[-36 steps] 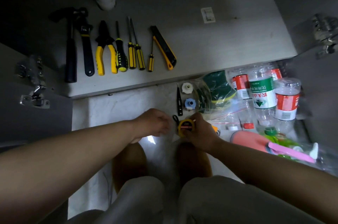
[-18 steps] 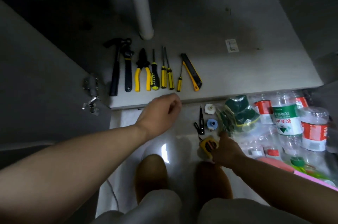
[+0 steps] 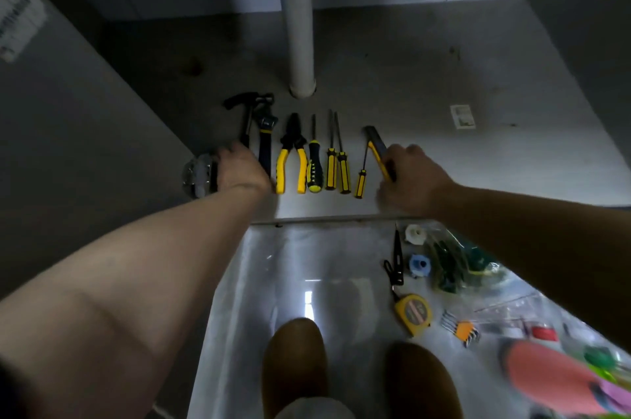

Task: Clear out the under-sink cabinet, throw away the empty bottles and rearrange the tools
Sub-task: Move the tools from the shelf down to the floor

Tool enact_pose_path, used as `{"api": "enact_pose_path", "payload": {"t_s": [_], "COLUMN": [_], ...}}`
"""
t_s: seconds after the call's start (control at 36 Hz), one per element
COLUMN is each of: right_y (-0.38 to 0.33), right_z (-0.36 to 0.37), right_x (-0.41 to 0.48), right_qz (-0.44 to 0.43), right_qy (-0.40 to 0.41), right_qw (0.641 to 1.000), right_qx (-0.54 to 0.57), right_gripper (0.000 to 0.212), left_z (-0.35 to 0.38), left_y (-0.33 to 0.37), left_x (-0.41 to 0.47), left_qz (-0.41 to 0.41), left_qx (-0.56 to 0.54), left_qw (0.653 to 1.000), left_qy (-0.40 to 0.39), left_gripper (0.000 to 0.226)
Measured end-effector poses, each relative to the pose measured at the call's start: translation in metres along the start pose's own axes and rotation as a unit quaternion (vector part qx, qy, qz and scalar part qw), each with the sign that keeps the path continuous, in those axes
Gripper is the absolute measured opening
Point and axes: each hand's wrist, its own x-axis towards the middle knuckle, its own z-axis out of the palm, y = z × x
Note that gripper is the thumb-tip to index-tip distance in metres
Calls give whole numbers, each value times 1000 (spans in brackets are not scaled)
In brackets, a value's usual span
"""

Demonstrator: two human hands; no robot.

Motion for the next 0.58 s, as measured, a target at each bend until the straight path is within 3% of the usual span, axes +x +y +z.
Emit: {"api": "enact_pose_path", "payload": {"t_s": [0.08, 0.22, 0.33, 0.47, 0.58], "right_y": [1, 10, 22, 31, 32], "right_z": [18, 39, 36, 23, 5], "right_x": [19, 33, 28, -10, -61], "right_qz": [42, 117, 156, 122, 77], "right_qy": [72, 117, 65, 5, -153], "right_qw": [996, 986, 986, 991, 976], "right_qx": [-30, -13, 5, 60, 138], "right_gripper": [46, 61, 57, 21, 15], "left_z": [4, 3, -4, -9, -11], "left_y": [-8, -5, -2, -9, -20], "left_x": [3, 3, -12, -49, -99], "left_qz": [20, -14, -52, -57, -11], "left_qx": [47, -39, -126, -196, -311], "left_qw": [999, 999, 989, 978, 950], "left_qy": [5, -24, -50, -34, -38], "left_gripper": [40, 40, 48, 38, 23]}}
